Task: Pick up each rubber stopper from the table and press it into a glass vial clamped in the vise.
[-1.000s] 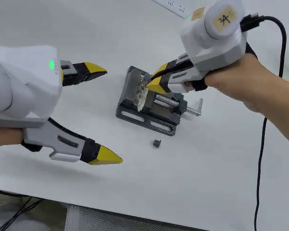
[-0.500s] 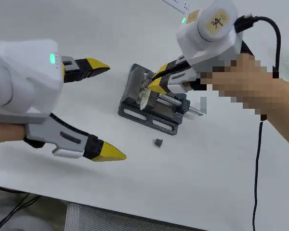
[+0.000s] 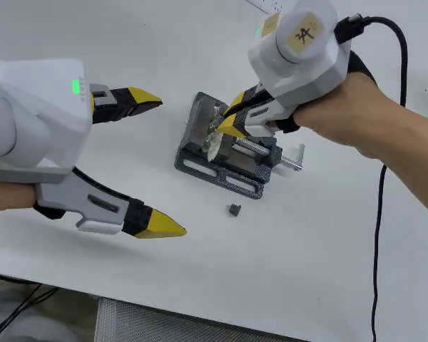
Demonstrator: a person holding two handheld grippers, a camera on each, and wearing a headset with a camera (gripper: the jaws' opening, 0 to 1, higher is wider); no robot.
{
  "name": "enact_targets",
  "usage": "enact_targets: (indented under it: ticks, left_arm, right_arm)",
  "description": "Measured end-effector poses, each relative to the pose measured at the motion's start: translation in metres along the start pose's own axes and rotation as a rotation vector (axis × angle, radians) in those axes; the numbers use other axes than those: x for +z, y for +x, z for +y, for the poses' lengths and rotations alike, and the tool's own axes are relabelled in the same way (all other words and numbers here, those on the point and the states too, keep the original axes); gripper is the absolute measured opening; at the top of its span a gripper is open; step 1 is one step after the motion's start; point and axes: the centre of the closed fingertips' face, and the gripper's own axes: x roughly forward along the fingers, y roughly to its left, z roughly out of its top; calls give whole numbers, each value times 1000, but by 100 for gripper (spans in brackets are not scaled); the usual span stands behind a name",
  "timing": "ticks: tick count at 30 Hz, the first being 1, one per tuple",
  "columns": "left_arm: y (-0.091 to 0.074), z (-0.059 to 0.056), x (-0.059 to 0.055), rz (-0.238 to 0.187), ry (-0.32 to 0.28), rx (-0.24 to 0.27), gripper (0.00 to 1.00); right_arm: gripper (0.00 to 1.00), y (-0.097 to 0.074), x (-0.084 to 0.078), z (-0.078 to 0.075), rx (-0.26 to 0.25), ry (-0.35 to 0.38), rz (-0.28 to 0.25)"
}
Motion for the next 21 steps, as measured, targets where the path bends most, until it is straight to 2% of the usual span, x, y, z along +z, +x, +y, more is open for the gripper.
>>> enact_targets:
  ticks: [7, 21]
  left_arm:
    - [3, 0, 2, -2, 1, -4, 95]
    - [0, -1, 2, 4, 3, -4, 94]
  right_arm:
    - [5, 1, -2, -1, -5, -7, -2]
    - [10, 0, 2, 2, -2, 11, -50]
